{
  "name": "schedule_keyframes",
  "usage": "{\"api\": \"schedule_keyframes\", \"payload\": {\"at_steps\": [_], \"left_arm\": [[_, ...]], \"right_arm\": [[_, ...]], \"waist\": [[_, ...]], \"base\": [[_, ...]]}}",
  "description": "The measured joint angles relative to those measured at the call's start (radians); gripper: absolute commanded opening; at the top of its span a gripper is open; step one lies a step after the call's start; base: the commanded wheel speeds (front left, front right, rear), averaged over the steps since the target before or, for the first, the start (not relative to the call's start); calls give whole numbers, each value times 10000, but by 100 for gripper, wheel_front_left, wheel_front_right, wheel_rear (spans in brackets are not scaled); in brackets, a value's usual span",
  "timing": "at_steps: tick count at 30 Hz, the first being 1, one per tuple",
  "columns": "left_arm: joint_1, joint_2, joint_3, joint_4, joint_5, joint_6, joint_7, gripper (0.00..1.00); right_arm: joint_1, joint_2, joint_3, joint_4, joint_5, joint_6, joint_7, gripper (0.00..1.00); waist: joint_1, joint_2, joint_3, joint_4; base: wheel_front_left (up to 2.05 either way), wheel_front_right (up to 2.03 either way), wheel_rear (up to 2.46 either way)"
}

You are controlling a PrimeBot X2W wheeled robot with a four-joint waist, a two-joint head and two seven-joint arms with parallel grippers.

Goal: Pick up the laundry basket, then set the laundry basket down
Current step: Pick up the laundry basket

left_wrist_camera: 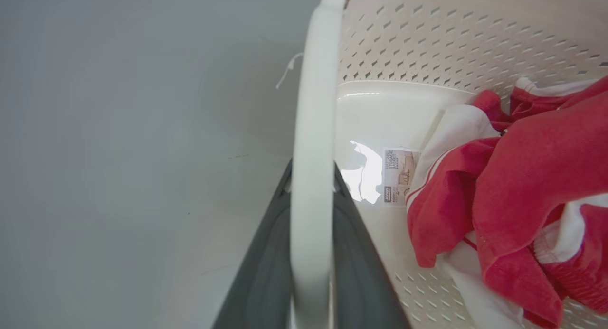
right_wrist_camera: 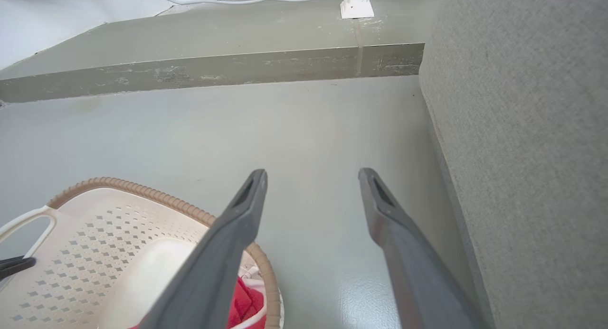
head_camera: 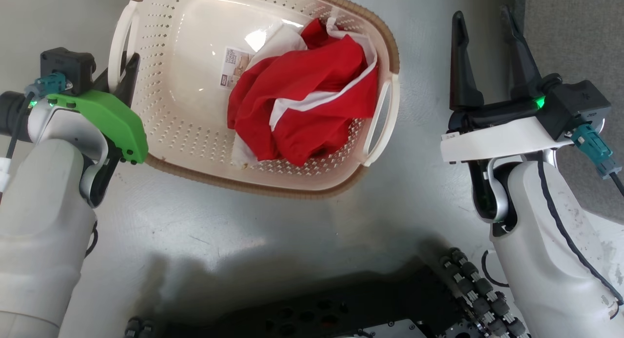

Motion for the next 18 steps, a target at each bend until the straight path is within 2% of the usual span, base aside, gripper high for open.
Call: {"api": "schedule_keyframes", "payload": {"at_steps": [18], "left_arm": [[-15, -1001, 500, 1143, -1158, 2, -79, 0]], "right_arm": [[-2, -2, -240, 211, -102, -2, 0, 100]], "waist": [[0, 0, -234, 385]], "base": [[0, 0, 0]]}}
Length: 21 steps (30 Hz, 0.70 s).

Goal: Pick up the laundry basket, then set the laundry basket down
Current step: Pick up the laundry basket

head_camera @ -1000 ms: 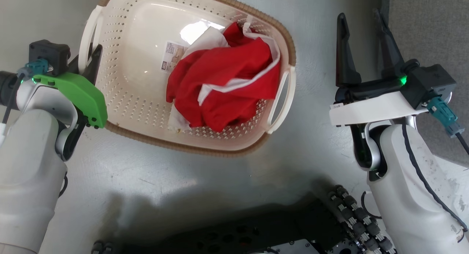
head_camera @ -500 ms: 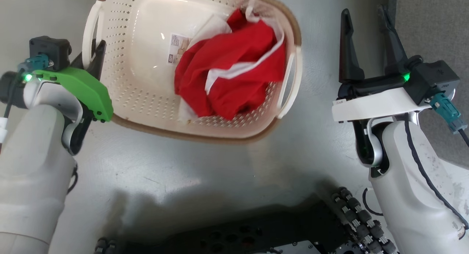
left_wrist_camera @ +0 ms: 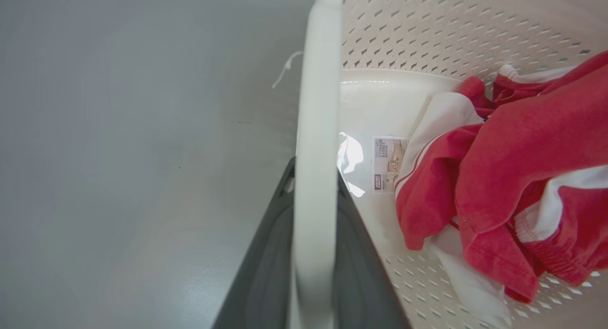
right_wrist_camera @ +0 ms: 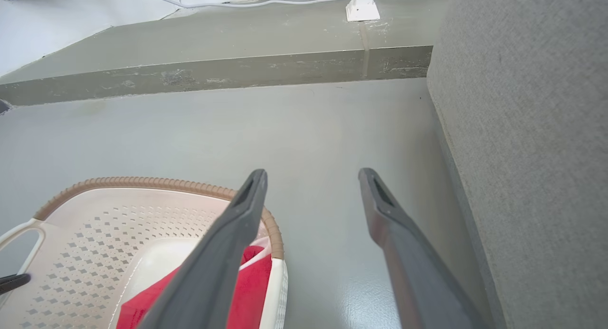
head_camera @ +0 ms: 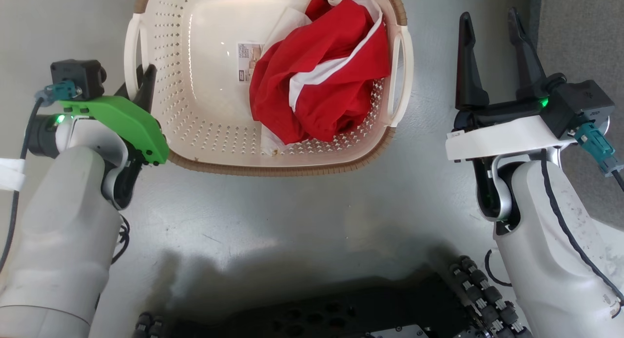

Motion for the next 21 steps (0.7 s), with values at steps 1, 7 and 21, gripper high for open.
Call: {"api": "schedule_keyframes", "payload": {"at_steps": [1, 7, 21], "left_arm": [[13, -17, 0, 19, -6, 0, -10, 0], [175, -228, 17, 67, -121, 2, -98, 0], [443, -424, -470, 4, -658, 17, 12, 11]], "right_arm": [[0, 0, 0, 12, 0, 0, 0, 100], [0, -2, -12, 63, -4, 0, 0, 100], [0, -4, 71, 207, -148, 0, 0, 100]], "waist": [[0, 0, -13, 19], [0, 0, -89, 123], [0, 0, -189, 233]], "base": [[0, 0, 0], [0, 0, 0], [0, 0, 0]]}}
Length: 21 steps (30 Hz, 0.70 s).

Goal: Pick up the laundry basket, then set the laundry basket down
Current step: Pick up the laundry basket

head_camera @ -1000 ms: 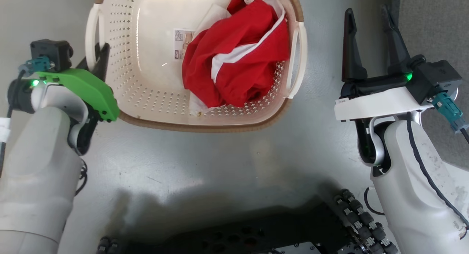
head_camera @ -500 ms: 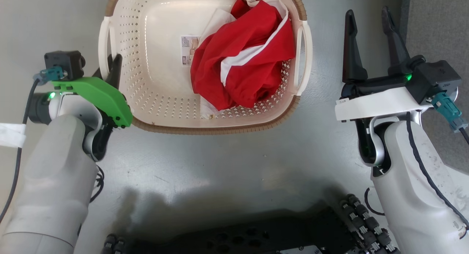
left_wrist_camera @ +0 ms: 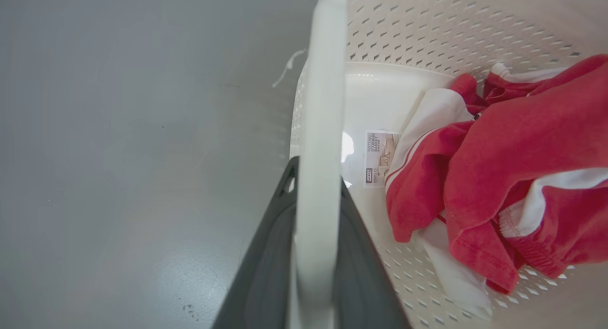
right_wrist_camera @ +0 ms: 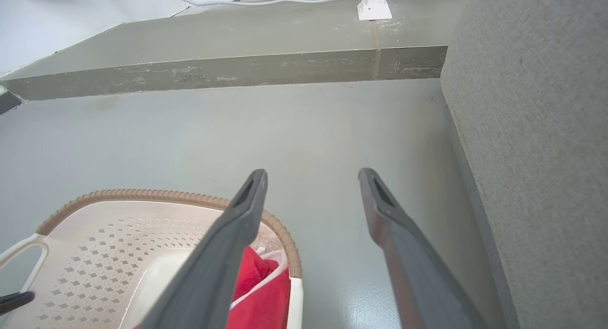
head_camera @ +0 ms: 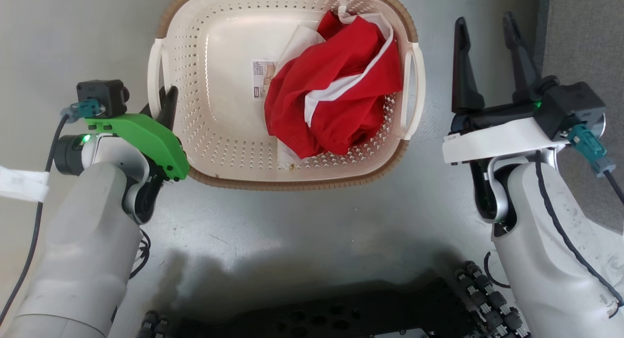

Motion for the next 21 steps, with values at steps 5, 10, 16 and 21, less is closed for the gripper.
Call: {"api": "schedule_keyframes", "payload": {"at_steps": [5, 10, 16, 21], "left_arm": [[297, -151, -207, 54, -224, -4, 433, 100], [396, -151, -295, 2, -487, -12, 504, 100], [359, -121, -257, -305, -483, -10, -63, 100], [268, 140, -245, -654, -351, -10, -882, 100]], "right_arm": [[0, 0, 82, 35, -4, 0, 0, 100], [0, 0, 81, 58, -4, 0, 0, 100], [1, 0, -84, 155, -8, 0, 0, 100], [3, 0, -290, 309, -19, -2, 0, 100]], "waist": [[0, 0, -26, 4], [0, 0, -50, 21], [0, 0, -146, 76], [0, -1, -377, 183]], "base": [[0, 0, 0], [0, 0, 0], [0, 0, 0], [0, 0, 0]]}}
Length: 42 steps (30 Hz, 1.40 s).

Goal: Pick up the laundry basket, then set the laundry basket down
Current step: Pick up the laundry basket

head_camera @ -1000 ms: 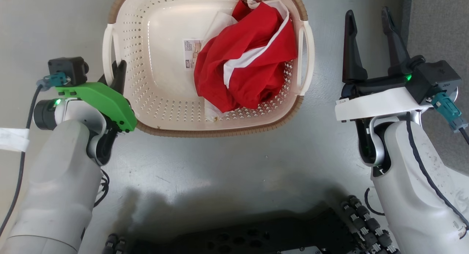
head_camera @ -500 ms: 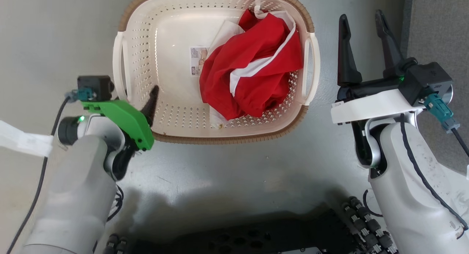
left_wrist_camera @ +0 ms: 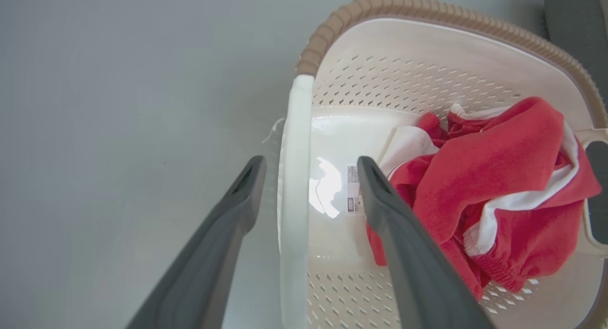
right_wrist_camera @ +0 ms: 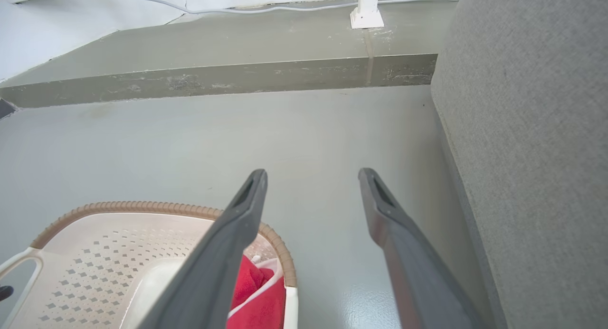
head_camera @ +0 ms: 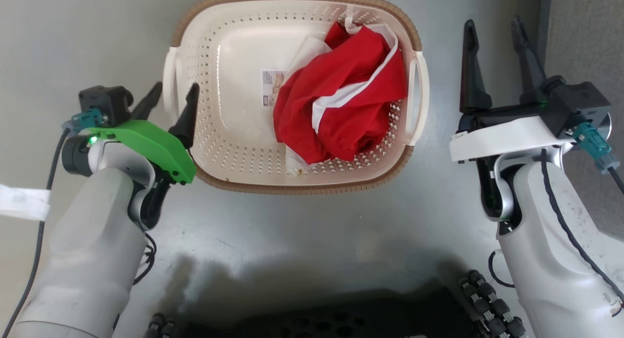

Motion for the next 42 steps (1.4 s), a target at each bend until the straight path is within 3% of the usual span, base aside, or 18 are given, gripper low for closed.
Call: {"api": "schedule_keyframes", "payload": {"at_steps": [6, 17, 28, 42], "left_arm": [[-73, 50, -171, -330, 359, -2, -861, 100], [-48, 520, -238, -374, 1283, 0, -1112, 100], [565, 713, 1041, -2186, 1827, 495, -1120, 100], [2393, 709, 1685, -3708, 2351, 892, -1120, 100]], "right_arm": [[5, -2, -203, 190, 86, 0, 0, 100], [233, 0, -504, 447, 259, -2, 0, 100], [692, 4, -715, 596, 238, 8, 0, 100], [1380, -44, -769, 686, 92, 111, 0, 100]], "waist": [[0, 0, -426, 164], [0, 0, -1629, 439], [0, 0, -3130, 636], [0, 0, -4981, 660]], "base": [[0, 0, 0], [0, 0, 0], [0, 0, 0], [0, 0, 0]]}}
